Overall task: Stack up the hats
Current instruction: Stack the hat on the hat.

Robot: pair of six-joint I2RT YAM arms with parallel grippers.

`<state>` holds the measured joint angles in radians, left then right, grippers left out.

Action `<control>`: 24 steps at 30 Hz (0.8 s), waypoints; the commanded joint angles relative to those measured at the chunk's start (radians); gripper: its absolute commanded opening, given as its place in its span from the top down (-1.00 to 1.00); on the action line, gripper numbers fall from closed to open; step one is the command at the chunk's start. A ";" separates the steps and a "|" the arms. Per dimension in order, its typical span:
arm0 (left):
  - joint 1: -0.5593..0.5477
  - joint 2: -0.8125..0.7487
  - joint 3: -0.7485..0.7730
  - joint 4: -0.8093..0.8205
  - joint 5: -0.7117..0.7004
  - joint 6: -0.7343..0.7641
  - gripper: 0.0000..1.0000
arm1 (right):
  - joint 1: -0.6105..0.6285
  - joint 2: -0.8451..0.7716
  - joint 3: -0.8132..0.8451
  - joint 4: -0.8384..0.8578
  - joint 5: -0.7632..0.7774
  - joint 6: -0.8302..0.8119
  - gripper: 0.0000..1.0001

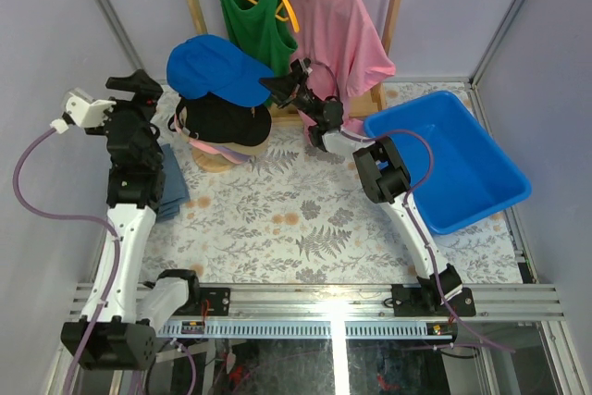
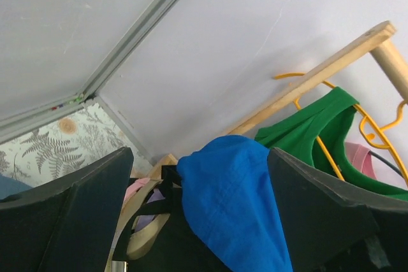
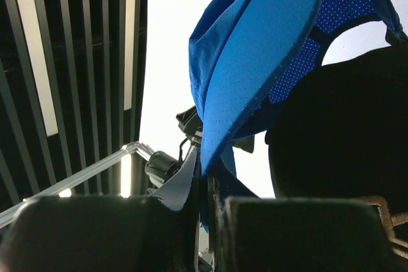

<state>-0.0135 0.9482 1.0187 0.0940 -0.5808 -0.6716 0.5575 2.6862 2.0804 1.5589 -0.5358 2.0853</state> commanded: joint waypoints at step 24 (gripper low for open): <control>0.390 0.183 -0.261 0.471 0.791 -0.692 -0.81 | 0.031 -0.132 0.122 0.149 0.013 0.208 1.00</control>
<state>0.3515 1.1179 0.7872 0.2974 0.0814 -1.2186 0.5674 2.6385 2.1433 1.5780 -0.5350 2.0884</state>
